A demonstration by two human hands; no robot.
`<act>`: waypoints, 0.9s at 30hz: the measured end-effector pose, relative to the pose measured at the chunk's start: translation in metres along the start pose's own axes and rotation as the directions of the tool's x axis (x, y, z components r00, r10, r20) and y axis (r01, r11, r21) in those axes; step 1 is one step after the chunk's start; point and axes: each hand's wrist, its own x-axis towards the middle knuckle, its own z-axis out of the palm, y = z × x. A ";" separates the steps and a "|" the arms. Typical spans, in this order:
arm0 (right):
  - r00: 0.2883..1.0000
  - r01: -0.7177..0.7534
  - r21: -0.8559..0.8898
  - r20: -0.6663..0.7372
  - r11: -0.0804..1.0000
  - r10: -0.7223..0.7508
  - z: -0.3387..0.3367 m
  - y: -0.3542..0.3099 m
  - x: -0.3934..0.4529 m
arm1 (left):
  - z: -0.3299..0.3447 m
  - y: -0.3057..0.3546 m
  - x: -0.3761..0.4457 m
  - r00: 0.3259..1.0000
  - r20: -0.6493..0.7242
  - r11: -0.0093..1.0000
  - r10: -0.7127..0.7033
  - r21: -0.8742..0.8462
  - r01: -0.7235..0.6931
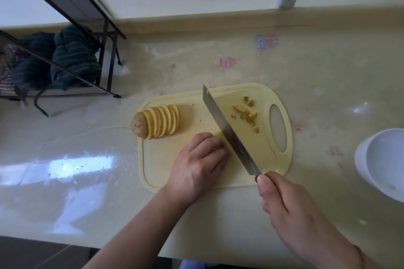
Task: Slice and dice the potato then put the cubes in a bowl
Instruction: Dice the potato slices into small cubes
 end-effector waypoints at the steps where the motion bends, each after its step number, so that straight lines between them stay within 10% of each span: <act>1: 1.000 -0.014 0.030 0.012 0.999 0.014 0.000 0.001 -0.002 | 0.000 0.000 -0.001 1.000 0.001 1.000 -0.005 0.007 0.005; 27: 0.997 0.072 -0.104 0.010 0.992 -0.072 0.009 -0.007 -0.002 | -0.001 0.000 0.000 0.999 0.006 0.999 -0.042 -0.034 0.042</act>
